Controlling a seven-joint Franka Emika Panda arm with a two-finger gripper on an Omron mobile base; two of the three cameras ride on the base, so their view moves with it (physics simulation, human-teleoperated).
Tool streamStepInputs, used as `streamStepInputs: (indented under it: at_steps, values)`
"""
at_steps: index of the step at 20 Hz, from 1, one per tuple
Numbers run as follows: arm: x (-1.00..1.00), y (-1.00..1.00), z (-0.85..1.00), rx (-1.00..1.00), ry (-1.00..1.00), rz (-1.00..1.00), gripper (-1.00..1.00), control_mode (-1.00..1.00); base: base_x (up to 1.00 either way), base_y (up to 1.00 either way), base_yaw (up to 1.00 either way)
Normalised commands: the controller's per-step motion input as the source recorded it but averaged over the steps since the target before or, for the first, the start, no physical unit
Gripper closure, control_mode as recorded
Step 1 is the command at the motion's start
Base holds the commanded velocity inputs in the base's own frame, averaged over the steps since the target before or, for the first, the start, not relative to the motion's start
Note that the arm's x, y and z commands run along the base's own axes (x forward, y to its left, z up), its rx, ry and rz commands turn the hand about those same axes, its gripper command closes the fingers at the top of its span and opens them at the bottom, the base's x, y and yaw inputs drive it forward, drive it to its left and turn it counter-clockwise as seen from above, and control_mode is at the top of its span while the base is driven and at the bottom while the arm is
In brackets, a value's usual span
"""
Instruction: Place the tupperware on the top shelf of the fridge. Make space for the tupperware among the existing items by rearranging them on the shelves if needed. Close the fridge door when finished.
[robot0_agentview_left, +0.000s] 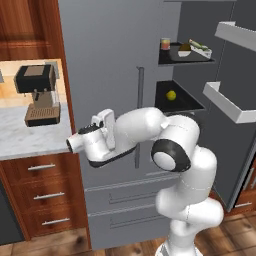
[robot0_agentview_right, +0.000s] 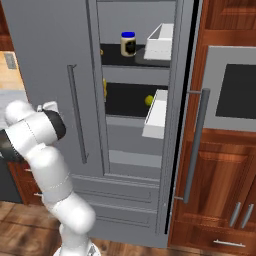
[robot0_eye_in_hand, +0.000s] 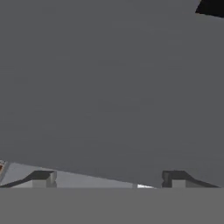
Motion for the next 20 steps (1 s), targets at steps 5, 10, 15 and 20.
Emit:
streamStepInputs:
  at_steps: [5,10,15,20]
  values:
    - [-0.93,0.02,0.13,0.01,-0.58,0.24,-1.0,-1.0,0.0,0.0,0.0]
    - [-1.0,-0.6,0.42,0.12,-0.78,0.06,-1.0,-1.0,0.0,0.0,0.0]
    - [-1.0,-0.97,0.34,0.19,-0.74,0.0,-1.0,-1.0,0.0,0.0,0.0]
    - [-1.0,-0.97,0.48,0.28,-0.39,0.26,-1.0,-1.0,0.0,0.0,0.0]
